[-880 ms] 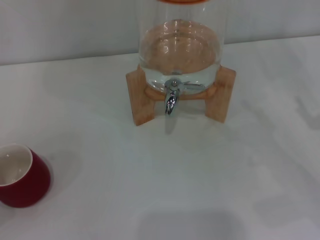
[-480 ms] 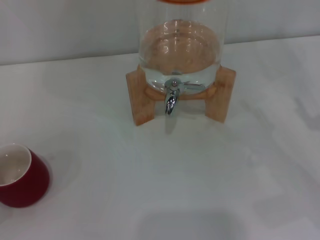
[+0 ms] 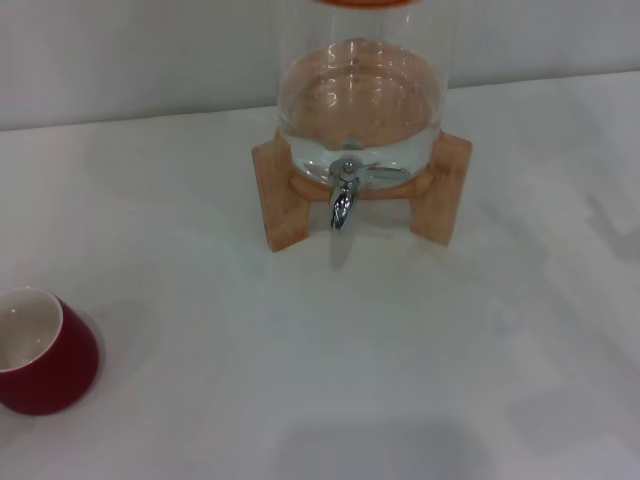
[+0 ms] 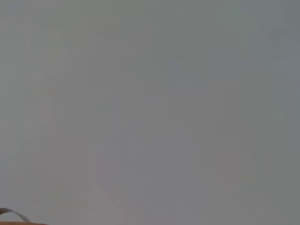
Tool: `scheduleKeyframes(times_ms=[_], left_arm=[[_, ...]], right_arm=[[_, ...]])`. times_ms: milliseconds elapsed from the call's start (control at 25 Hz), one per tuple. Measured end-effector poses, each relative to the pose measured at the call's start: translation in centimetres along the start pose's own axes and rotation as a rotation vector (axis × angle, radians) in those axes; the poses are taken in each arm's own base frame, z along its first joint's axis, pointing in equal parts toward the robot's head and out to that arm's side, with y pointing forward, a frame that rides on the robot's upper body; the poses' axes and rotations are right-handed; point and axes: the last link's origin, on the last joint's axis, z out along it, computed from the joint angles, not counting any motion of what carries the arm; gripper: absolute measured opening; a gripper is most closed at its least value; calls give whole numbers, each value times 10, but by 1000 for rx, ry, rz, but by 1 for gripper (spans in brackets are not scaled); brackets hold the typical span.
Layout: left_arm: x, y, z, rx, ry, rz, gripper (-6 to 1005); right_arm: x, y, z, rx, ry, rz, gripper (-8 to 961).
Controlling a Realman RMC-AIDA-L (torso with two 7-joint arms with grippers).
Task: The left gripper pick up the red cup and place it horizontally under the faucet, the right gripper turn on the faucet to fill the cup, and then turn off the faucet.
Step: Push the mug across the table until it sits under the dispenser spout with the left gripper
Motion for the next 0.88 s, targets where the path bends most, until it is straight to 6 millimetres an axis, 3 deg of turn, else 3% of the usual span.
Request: scheduleKeyframes(times_ms=[880], left_arm=[[4, -2, 6, -19, 8, 18, 576]], right_arm=[[0, 0, 0, 1, 2, 0, 854]])
